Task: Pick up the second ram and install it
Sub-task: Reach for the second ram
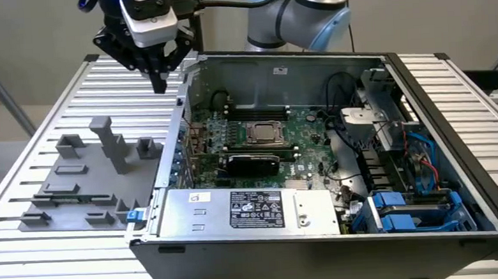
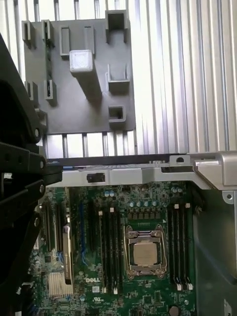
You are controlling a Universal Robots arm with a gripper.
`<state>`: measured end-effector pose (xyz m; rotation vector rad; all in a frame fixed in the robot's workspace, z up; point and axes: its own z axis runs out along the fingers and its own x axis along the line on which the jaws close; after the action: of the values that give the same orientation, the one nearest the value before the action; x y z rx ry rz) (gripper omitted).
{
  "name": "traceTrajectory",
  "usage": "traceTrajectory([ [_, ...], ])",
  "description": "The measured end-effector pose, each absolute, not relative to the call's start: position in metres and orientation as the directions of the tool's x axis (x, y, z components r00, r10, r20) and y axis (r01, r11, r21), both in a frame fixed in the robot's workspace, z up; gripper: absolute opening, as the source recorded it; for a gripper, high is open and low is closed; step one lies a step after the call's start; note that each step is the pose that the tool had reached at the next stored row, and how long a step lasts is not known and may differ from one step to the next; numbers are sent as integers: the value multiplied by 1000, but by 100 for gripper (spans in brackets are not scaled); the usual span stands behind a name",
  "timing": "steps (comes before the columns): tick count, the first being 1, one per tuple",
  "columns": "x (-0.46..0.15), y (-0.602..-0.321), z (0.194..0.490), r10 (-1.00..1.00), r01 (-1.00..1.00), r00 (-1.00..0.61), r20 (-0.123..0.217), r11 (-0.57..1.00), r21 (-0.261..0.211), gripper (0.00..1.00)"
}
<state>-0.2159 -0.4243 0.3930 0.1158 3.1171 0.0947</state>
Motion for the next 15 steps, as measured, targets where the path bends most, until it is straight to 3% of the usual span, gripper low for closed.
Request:
traceTrajectory([
  [15,-284,-426,376,75,74,-997,-19,995,61,0],
])
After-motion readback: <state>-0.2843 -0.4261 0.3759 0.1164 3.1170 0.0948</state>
